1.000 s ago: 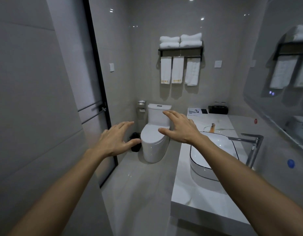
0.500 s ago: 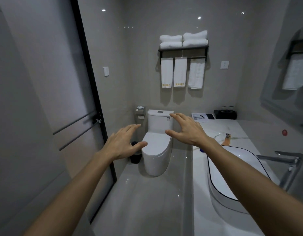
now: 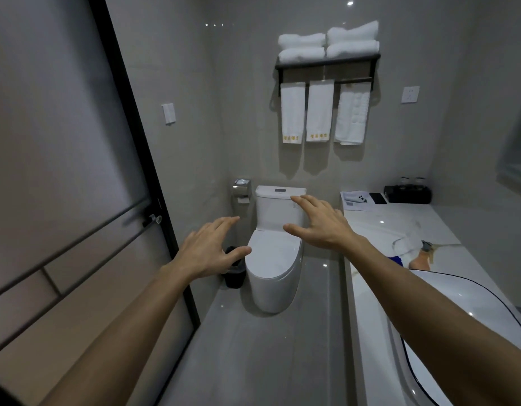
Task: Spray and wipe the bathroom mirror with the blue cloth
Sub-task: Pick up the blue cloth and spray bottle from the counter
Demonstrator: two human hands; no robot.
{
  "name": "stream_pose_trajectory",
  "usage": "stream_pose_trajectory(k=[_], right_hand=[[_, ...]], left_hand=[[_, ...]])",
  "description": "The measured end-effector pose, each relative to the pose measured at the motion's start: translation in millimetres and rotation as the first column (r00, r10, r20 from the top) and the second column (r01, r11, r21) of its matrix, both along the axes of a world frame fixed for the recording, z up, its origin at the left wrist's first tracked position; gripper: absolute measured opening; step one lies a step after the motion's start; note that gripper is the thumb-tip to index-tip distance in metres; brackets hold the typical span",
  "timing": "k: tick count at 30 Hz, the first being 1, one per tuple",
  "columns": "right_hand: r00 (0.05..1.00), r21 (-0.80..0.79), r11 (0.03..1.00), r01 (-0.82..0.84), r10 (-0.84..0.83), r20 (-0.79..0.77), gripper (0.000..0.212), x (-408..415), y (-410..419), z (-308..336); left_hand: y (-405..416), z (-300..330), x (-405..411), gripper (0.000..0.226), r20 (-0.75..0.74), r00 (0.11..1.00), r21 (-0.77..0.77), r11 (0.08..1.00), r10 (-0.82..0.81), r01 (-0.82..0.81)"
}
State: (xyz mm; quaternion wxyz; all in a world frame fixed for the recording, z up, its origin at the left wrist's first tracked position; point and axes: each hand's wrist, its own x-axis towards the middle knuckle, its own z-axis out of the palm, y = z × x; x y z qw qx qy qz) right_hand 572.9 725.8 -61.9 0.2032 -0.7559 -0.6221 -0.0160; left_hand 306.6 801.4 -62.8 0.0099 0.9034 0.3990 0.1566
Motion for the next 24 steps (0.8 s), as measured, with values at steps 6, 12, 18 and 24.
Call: stream_pose_trajectory(k=[6,12,18,24], right_hand=[[0.998,0.023,0.998,-0.051,0.05,0.022,0.078,41.9,106.5,2.5],[0.997,0.038,0.997,-0.072,0.07,0.041,0.078,77.8,195.1,4.7],[0.998,0.017,0.999,-0.049,0.048,0.032,0.079,105.9,253.5,-9.2],[0.999,-0.006,1.0,0.019,-0.019,0.025,0.078,136.0,311.0,-28.3]], left_hand=[[91.0,0.6,34.5,0.078,-0.02,0.999,0.008,0.999,0.036,-0.035],[178.3,6.8,72.0,0.09,-0.038,0.998,-0.01,0.999,0.049,-0.05],[249.0,0.3,105.5,0.083,-0.039,0.999,-0.012,1.0,0.027,-0.027],[329.2,-20.2,138.9,0.09,-0.021,0.999,-0.03,0.999,-0.031,0.031]])
